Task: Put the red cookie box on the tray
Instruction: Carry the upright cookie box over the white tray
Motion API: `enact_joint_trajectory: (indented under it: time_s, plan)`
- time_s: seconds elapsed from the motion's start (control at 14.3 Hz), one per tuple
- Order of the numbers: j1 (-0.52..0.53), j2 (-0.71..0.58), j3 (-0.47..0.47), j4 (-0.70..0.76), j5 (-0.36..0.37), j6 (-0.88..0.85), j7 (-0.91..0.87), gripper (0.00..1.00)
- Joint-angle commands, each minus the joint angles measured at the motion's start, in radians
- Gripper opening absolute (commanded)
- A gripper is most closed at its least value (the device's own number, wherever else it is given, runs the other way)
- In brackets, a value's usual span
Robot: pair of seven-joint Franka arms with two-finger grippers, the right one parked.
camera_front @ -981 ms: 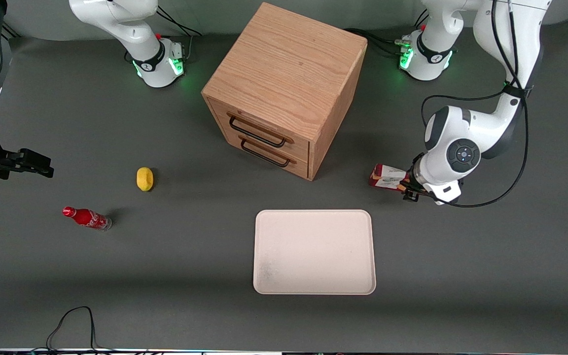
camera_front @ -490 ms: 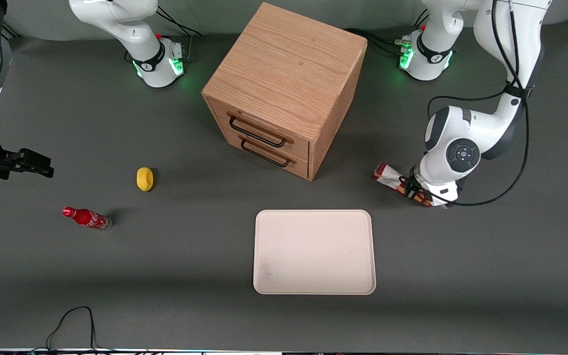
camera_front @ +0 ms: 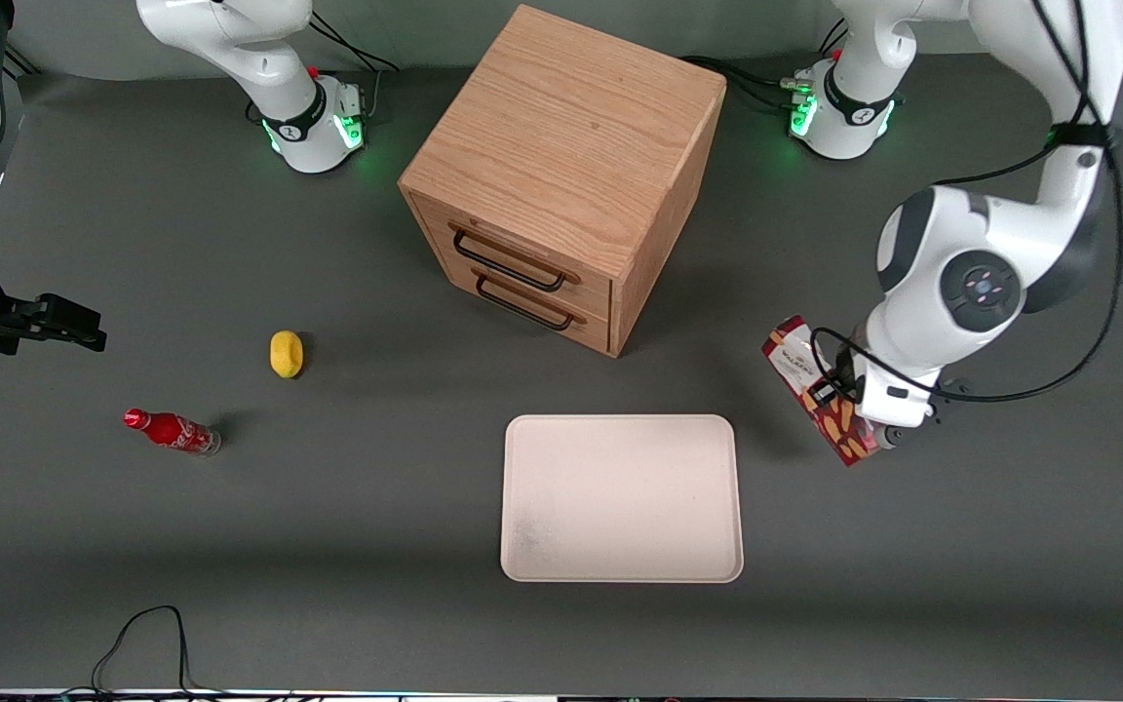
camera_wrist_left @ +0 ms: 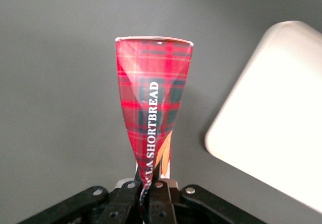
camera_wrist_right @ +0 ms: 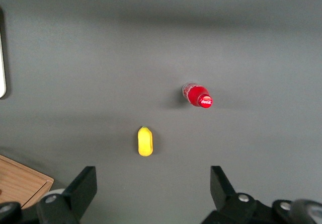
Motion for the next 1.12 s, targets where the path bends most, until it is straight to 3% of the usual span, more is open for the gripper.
enact_joint_trajectory:
  time_s: [0.0, 0.35, 0.56, 0.84, 1.05]
  plan:
    - [-0.025, 0.043, 0.008, 0.18, -0.001, -0.113, 0.169, 0.0]
    - [-0.115, 0.251, 0.008, 0.421, 0.002, -0.112, 0.395, 0.0]
    - [-0.166, 0.405, 0.03, 0.577, 0.017, -0.11, 0.435, 0.0]
    - [-0.201, 0.523, 0.079, 0.622, 0.014, -0.025, 0.448, 0.0]
    - [-0.206, 0.573, 0.08, 0.604, -0.061, 0.061, 0.39, 0.0]
